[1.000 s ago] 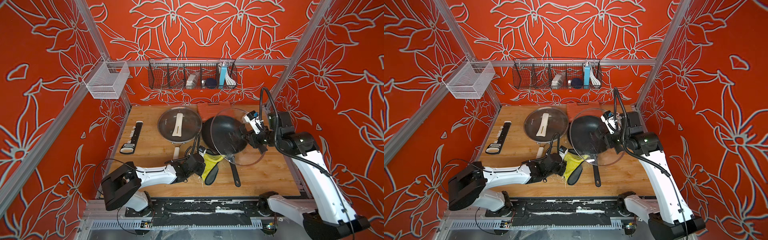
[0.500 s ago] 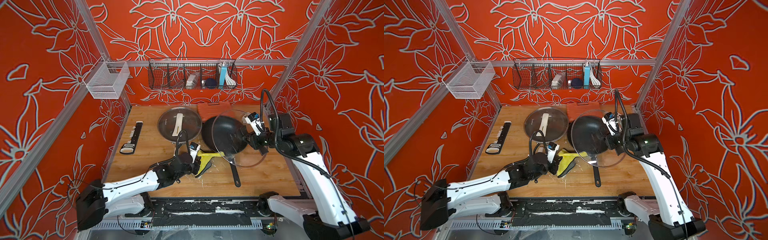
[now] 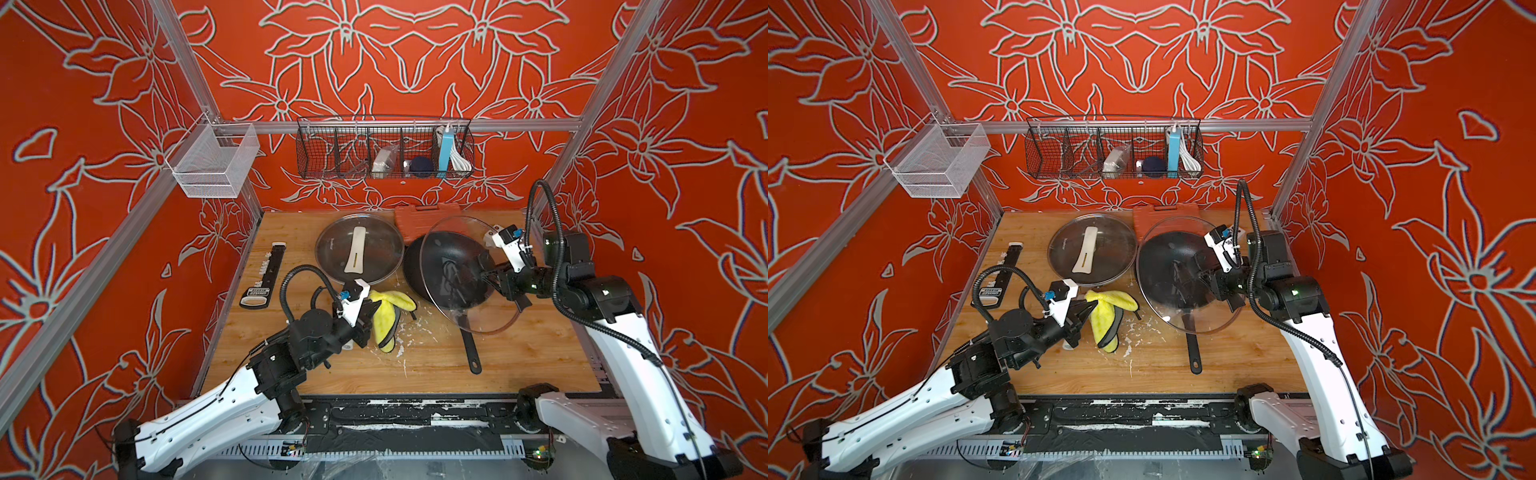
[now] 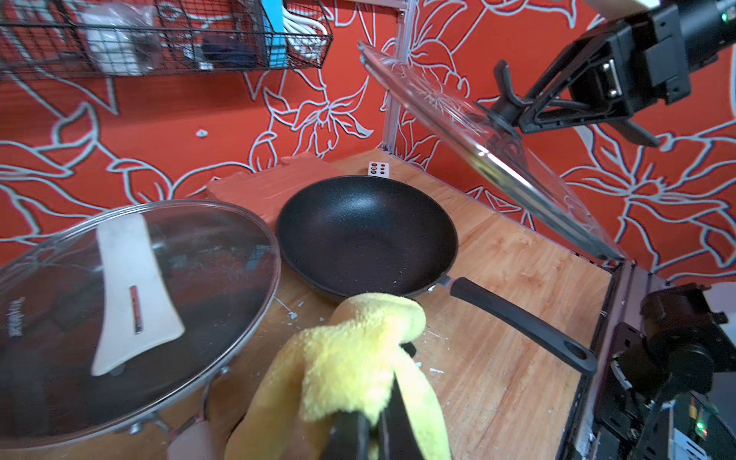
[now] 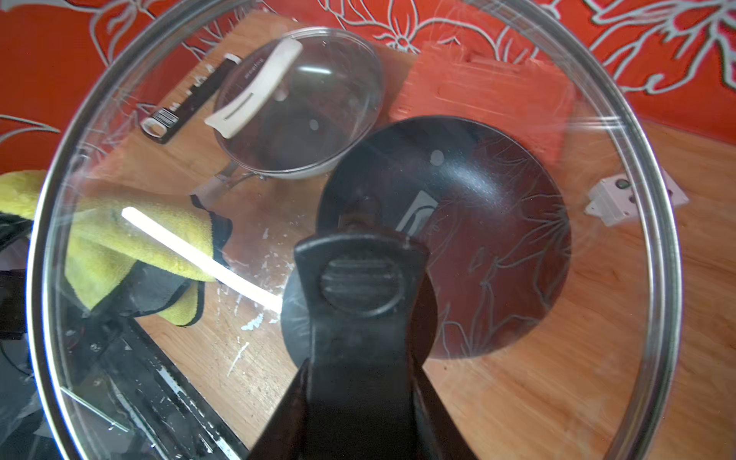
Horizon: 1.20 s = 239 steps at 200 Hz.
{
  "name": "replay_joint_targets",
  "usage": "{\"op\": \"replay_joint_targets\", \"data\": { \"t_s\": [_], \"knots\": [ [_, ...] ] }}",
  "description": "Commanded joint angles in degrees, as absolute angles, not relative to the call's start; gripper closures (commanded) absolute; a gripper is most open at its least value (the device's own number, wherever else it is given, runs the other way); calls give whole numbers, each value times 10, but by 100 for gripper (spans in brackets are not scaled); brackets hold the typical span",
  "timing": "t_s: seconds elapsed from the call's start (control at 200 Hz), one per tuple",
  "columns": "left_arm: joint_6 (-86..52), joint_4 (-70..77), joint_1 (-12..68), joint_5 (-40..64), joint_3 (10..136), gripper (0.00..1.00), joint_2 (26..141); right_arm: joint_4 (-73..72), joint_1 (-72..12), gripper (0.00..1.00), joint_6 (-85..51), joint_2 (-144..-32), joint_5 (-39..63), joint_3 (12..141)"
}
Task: Wipe the pot lid with a cloth
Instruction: Pick up the cleaning item at the center of the board, then wipe the pot lid.
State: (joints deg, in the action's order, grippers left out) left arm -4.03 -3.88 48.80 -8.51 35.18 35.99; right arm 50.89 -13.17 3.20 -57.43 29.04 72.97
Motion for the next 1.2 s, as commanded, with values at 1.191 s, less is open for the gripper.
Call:
{"op": "replay_joint_targets", "data": {
  "t_s": [1.191],
  "knots": [
    [-286, 340, 278, 505, 583, 100, 562, -3, -130, 100, -184, -480, 572, 562]
  ]
}}
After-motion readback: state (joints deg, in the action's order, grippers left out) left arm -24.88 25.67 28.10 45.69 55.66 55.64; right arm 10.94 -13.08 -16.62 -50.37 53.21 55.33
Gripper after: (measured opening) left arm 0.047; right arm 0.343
